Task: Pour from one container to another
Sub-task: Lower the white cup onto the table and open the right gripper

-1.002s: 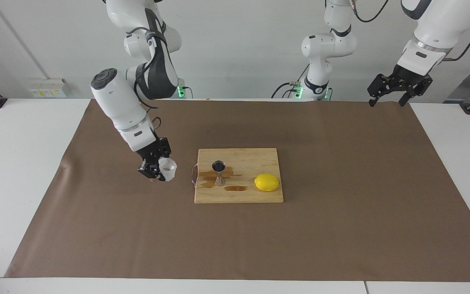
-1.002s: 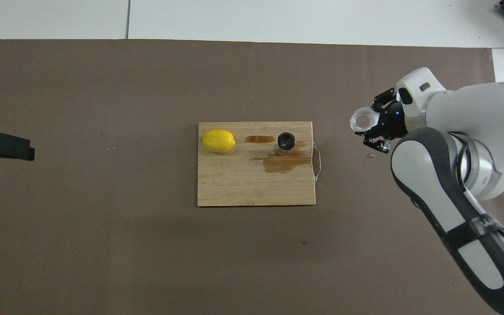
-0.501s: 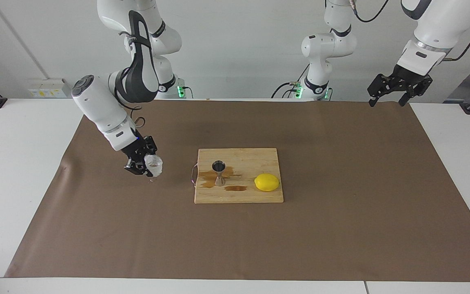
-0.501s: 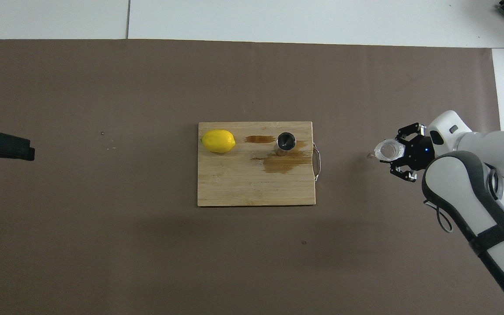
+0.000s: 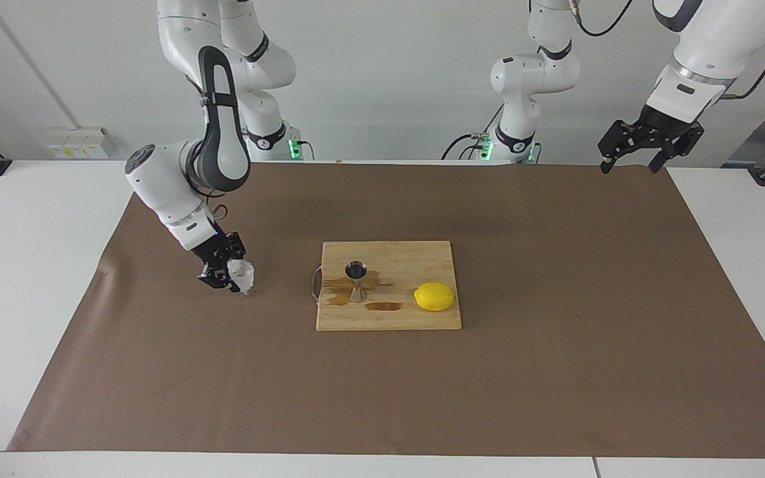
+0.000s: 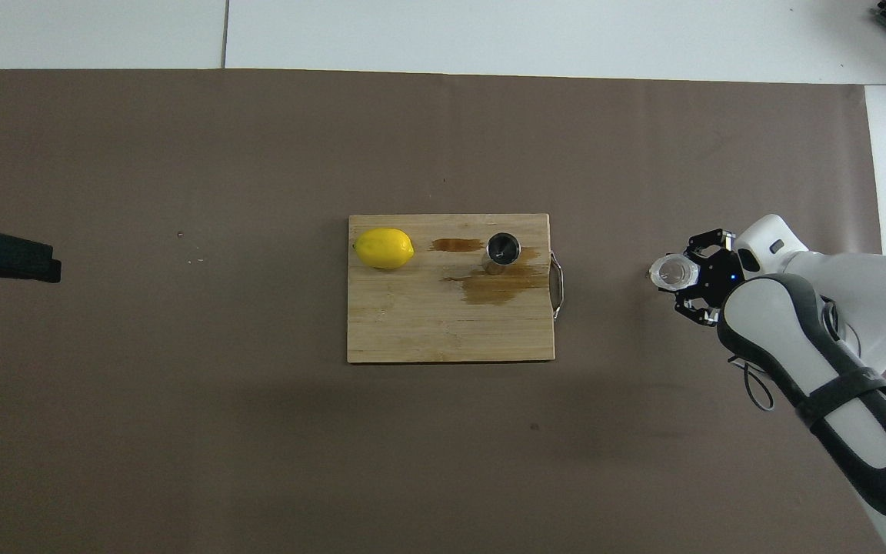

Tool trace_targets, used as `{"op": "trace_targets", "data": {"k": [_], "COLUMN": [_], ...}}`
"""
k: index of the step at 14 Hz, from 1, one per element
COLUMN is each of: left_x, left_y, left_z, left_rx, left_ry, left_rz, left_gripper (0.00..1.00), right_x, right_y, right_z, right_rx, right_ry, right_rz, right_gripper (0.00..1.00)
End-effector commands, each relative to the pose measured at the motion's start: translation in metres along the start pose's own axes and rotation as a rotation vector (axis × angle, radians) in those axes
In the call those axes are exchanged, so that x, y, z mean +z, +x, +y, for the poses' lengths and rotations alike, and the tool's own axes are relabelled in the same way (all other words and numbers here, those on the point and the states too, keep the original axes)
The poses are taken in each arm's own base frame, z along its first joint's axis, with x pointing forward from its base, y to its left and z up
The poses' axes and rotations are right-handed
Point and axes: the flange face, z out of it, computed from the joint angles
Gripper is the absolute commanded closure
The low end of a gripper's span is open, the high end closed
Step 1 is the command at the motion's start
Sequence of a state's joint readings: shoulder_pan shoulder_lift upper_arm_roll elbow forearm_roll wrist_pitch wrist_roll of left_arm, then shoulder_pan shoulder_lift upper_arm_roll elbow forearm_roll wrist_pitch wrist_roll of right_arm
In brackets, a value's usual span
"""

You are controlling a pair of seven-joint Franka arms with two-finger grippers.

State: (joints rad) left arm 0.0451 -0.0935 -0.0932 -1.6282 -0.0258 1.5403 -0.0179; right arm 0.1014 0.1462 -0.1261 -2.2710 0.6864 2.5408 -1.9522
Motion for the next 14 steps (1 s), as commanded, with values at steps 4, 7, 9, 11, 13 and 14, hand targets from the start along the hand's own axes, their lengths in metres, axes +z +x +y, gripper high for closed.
{"op": "trace_targets", "data": {"k": [4,7,9,11,13,14], "left_x": [-0.003,-0.003,-0.003,-0.003,-0.003,-0.003], "left_y": [-0.006,-0.006,-0.006,-0.007,-0.006,-0.007], "left_z": [-0.001,-0.001,-0.001,-0.001,-0.001,-0.001], "left_rx": [0.011,0.011,0.011,0.011,0.011,0.011], "left_ry": [0.011,0.011,0.011,0.011,0.011,0.011], "left_rz": [-0.004,-0.004,-0.004,-0.002,-0.004,-0.002], "left_gripper": [0.0,0.0,0.0,0.0,0.0,0.0], "right_x": [0.017,0.023,0.023,0.023,0.022,0.022], "right_y": [-0.011,-0.013,-0.013,-0.011,-0.014,-0.014], "right_z": [-0.004,-0.006,-0.006,-0.004,-0.004,-0.004], "right_rx": [-0.029,-0.04,-0.04,-0.042,-0.04,-0.034], "right_ry": [0.0,0.001,-0.004,-0.005,-0.004,-0.002], "right_rz": [0.012,0.025,0.035,0.036,0.038,0.04], "right_gripper": [0.59,0.57,0.27,0.0,0.0,0.0]}}
